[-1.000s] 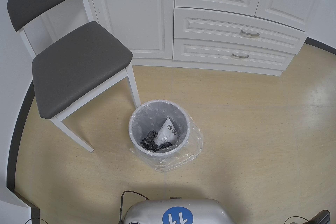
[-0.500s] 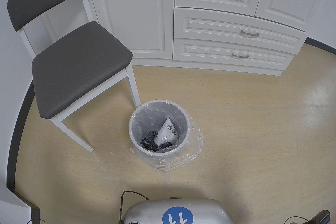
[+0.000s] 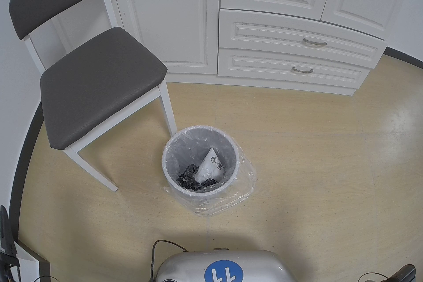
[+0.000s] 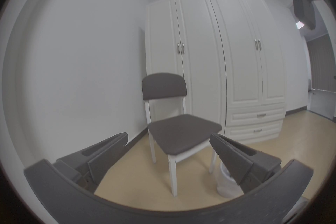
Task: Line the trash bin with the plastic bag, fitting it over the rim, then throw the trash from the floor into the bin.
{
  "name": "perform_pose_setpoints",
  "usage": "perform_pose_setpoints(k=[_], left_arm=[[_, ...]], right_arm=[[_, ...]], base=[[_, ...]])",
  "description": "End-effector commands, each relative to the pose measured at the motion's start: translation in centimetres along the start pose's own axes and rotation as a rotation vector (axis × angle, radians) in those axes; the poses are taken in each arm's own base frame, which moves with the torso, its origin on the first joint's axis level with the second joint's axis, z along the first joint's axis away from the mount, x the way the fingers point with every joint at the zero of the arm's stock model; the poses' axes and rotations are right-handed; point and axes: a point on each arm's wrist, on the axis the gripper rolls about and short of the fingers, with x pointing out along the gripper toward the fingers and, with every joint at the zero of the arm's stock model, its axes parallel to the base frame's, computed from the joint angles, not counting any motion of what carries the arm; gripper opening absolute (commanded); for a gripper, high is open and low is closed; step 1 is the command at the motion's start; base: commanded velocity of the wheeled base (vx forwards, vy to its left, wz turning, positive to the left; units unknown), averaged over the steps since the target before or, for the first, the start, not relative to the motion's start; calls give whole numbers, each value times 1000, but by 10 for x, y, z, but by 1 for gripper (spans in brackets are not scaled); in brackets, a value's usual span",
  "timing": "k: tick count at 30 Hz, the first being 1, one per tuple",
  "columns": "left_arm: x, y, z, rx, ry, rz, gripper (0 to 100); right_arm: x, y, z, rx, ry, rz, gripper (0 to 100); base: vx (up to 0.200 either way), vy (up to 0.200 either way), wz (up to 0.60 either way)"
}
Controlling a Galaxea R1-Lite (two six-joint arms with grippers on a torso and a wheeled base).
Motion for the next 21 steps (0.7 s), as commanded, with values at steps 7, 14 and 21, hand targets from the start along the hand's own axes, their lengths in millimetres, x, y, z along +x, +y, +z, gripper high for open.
perform_pose_setpoints(k=[7, 14, 21], left_arm=[[-5, -1, -31, 51, 254, -11, 100], [-6, -1, -35, 59, 297, -29, 100], [-6, -3, -35, 0, 299, -124, 100]], right_arm=[[-5, -2, -24, -23, 197, -5, 100], [-6, -2, -30, -37, 253, -15, 100], [-6, -3, -32, -43, 271, -36, 100]], base=[[0, 0, 0], [0, 0, 0], [0, 0, 0]])
